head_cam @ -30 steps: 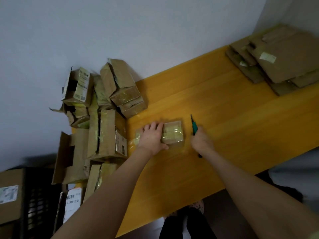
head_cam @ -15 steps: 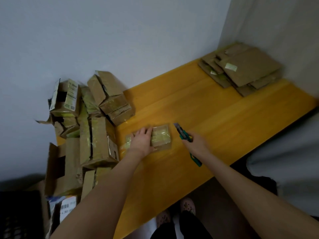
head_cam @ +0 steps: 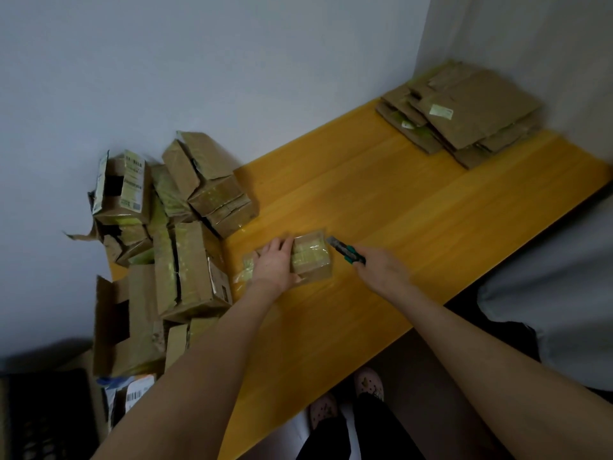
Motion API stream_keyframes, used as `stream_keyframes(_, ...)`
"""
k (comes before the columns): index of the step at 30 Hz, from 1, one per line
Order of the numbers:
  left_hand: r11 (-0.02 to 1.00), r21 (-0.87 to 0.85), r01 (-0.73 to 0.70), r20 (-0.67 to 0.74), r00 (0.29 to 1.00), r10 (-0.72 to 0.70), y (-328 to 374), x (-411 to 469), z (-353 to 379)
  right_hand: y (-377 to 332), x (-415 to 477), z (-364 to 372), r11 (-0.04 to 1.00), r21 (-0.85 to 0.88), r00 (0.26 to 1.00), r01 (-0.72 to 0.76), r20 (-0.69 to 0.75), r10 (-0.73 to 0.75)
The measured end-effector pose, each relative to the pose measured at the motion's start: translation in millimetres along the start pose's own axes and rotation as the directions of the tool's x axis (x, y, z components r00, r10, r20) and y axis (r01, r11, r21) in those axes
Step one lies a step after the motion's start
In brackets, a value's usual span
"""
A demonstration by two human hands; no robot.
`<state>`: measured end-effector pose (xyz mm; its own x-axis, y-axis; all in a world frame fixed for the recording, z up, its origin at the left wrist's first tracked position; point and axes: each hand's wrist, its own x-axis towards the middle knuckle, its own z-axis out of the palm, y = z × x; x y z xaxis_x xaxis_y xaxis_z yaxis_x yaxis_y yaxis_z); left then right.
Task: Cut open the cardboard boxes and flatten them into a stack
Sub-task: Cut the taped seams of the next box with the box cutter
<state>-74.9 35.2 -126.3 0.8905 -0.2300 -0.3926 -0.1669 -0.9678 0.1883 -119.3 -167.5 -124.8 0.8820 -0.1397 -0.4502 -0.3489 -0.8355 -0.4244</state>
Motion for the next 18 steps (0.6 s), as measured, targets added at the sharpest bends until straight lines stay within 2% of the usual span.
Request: stream_keyframes(18,1.000,0.012,0.017,-0.006,1.000,-0.017,4,-1,-1,3,-16,-6,0.997,-0.059,0.992,0.055,0.113,-0.048)
